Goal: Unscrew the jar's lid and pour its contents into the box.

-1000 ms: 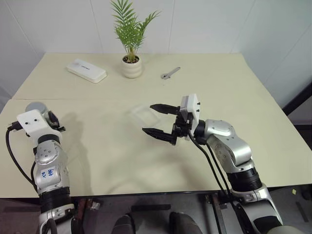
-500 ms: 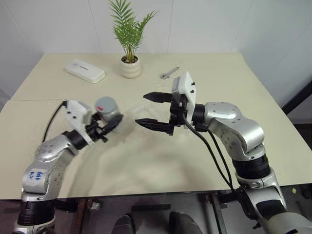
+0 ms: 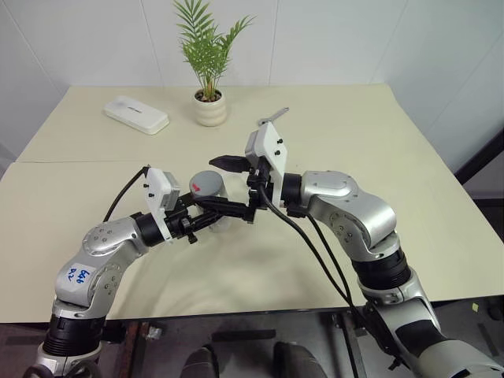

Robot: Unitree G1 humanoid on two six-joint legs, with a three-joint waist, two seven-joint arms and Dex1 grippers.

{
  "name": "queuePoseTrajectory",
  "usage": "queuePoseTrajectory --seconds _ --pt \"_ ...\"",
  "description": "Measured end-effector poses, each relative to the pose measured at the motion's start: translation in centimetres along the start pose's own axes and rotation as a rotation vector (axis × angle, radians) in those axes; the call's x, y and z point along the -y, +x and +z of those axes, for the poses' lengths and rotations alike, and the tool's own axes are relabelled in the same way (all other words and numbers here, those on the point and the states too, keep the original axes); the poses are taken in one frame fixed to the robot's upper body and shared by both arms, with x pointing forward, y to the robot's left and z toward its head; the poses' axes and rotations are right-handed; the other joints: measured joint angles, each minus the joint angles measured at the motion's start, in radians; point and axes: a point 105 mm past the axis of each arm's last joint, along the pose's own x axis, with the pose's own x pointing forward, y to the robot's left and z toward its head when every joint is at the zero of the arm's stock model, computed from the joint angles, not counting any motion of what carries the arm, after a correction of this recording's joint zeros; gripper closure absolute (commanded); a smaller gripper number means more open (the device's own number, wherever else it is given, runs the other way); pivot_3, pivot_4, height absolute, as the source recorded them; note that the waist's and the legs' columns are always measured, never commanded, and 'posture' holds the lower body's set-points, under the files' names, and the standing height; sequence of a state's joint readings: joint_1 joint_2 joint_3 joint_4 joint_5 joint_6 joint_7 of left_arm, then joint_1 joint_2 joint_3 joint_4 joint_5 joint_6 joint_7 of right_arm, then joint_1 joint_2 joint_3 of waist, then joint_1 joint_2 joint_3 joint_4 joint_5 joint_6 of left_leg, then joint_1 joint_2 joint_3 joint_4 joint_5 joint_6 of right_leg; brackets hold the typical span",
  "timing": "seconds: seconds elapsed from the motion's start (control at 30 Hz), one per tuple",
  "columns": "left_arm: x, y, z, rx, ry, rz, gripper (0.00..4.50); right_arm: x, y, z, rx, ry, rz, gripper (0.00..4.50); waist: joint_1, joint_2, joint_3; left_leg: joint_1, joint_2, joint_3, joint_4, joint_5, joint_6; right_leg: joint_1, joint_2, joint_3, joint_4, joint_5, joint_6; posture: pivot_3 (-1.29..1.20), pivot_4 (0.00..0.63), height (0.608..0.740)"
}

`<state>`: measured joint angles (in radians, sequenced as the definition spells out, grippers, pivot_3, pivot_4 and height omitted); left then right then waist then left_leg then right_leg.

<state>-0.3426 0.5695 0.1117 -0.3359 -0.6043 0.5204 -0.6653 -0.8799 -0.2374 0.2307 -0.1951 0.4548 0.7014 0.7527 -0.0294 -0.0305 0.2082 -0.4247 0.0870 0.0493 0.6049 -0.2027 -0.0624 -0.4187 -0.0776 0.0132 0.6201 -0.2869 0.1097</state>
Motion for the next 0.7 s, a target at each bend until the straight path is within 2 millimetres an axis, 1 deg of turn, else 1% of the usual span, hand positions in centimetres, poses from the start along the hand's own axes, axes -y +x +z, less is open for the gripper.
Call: queuePoseTrajectory --seconds 0.07,0.1,0.17,0.23,0.27,0.3,0.47,0.57,0.67,0.7 --pt "0.1 0.0 0.0 -0.001 -0.001 -0.003 2.58 -0.1 0.1 0.0 0.004 0.001 0.001 0.00 0.000 0.000 0.000 0.000 0.000 0.000 0.000 0.000 0.000 0.000 0.000 0.000 0.000 0.000 0.000 0.00 0.150 0.740" --pt "0.1 0.1 0.0 0.000 -0.001 -0.004 2.58 -0.1 0.2 0.1 0.007 0.002 0.002 0.19 0.000 0.000 0.000 0.000 0.000 0.000 0.000 0.000 0.000 0.000 0.000 0.000 0.000 0.000 0.000 0.00 0.150 0.740" --pt "0.1 0.1 0.0 0.000 -0.001 -0.004 2.58 -0.2 0.2 0.1 0.010 0.003 0.004 0.65 0.000 0.000 0.000 0.000 0.000 0.000 0.000 0.000 0.000 0.000 0.000 0.000 0.000 0.000 0.000 0.00 0.150 0.740" --pt "0.1 0.1 0.0 0.000 0.000 -0.005 2.58 -0.2 0.3 0.1 0.010 0.003 0.005 1.29 0.000 0.000 0.000 0.000 0.000 0.000 0.000 0.000 0.000 0.000 0.000 0.000 0.000 0.000 0.000 0.00 0.150 0.740" --pt "0.1 0.1 0.0 0.000 0.000 -0.004 2.58 -0.2 0.3 0.1 0.011 0.004 0.006 1.67 0.000 0.000 0.000 0.000 0.000 0.000 0.000 0.000 0.000 0.000 0.000 0.000 0.000 0.000 0.000 0.00 0.150 0.740" --pt "0.1 0.1 0.0 0.000 0.000 -0.004 2.58 -0.2 0.3 0.1 0.010 0.004 0.007 1.91 0.000 0.000 0.000 0.000 0.000 0.000 0.000 0.000 0.000 0.000 0.000 0.000 0.000 0.000 0.000 0.00 0.150 0.740" --pt "0.1 0.0 0.1 -0.007 0.008 -0.011 2.58 -0.2 0.3 0.1 0.010 0.005 0.011 1.91 0.000 0.000 0.000 0.000 0.000 0.000 0.000 0.000 0.000 -0.001 0.000 0.000 0.000 0.000 0.000 0.00 0.150 0.740" --pt "0.2 -0.2 0.3 -0.026 0.029 -0.046 2.58 -0.4 0.1 0.2 0.005 -0.001 0.042 1.91 0.000 0.000 0.000 0.000 0.000 0.000 0.000 0.000 0.000 -0.001 0.000 0.000 0.000 0.000 0.000 0.00 0.150 0.740" --pt "1.0 -0.3 1.1 -0.034 0.034 -0.159 2.58 -0.8 -0.8 0.9 -0.008 -0.025 0.151 1.91 0.001 0.000 0.000 0.000 0.000 0.001 0.000 0.000 0.000 -0.001 0.000 0.000 0.000 0.000 0.000 0.00 0.150 0.740" --pt "1.6 -0.3 1.4 -0.041 0.035 -0.230 2.58 -1.1 -1.4 1.2 -0.010 -0.032 0.221 1.91 0.001 0.000 0.000 0.000 0.000 0.001 0.000 0.000 0.000 -0.001 0.000 0.000 0.000 0.000 0.000 0.00 0.150 0.740"
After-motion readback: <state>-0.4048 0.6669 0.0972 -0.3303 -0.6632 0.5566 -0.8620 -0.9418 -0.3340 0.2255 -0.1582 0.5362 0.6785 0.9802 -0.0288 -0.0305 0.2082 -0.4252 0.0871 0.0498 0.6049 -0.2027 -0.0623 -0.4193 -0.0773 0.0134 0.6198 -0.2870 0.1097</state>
